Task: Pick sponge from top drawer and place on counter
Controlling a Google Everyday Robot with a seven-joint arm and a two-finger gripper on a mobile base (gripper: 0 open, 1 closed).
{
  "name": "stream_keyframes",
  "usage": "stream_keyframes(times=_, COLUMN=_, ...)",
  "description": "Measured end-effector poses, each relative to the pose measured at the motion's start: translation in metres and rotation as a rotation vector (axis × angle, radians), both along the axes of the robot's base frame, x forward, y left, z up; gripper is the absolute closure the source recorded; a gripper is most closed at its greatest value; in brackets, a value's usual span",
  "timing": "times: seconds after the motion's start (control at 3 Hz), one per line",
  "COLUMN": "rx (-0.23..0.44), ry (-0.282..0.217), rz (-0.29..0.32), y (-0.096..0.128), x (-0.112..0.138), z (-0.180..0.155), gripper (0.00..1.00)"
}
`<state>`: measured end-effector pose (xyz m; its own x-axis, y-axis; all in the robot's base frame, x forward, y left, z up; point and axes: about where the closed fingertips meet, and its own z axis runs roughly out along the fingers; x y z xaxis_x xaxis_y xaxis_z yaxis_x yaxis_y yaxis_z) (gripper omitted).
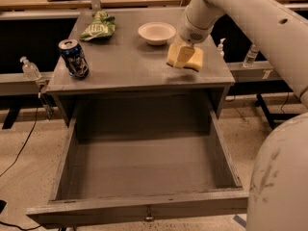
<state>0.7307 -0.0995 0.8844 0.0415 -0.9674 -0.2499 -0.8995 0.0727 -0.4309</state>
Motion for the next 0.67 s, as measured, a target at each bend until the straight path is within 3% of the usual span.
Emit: stream_keyframes(times=0.67, rx=-0.001, ry=0.008, rz=0.003, y=0.0022, x=0.0010, z=-0.0057, gripper=0.13)
